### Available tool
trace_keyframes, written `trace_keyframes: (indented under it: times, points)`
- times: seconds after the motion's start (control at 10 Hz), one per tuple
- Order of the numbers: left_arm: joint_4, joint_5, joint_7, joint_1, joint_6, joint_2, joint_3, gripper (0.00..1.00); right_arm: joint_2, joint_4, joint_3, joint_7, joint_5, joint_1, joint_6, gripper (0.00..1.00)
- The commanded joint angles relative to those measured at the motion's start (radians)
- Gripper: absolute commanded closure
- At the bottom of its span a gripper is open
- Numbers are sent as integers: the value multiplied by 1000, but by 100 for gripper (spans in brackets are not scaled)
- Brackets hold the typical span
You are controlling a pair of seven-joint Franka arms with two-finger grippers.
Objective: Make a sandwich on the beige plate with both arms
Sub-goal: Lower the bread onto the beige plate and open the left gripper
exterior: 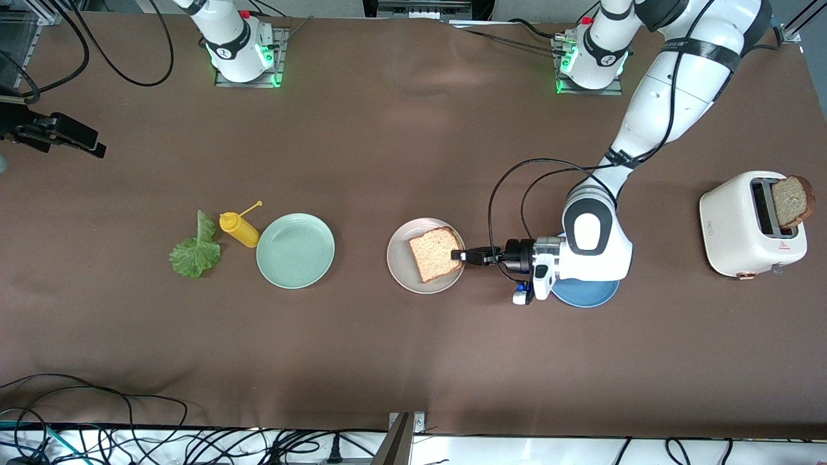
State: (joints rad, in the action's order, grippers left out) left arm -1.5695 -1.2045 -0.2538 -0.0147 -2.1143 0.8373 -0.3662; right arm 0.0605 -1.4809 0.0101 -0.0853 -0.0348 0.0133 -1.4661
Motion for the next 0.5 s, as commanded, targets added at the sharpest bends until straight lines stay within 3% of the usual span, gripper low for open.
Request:
trace_keyframes:
  times: [0.0, 0.4]
  points:
    - [25, -59, -25, -30, -1, 12, 10, 100, -4, 1, -2, -4, -2, 4, 4, 0]
    - [26, -59, -28, -33, -1, 41, 10, 100, -4, 1, -2, -2, -4, 4, 3, 0]
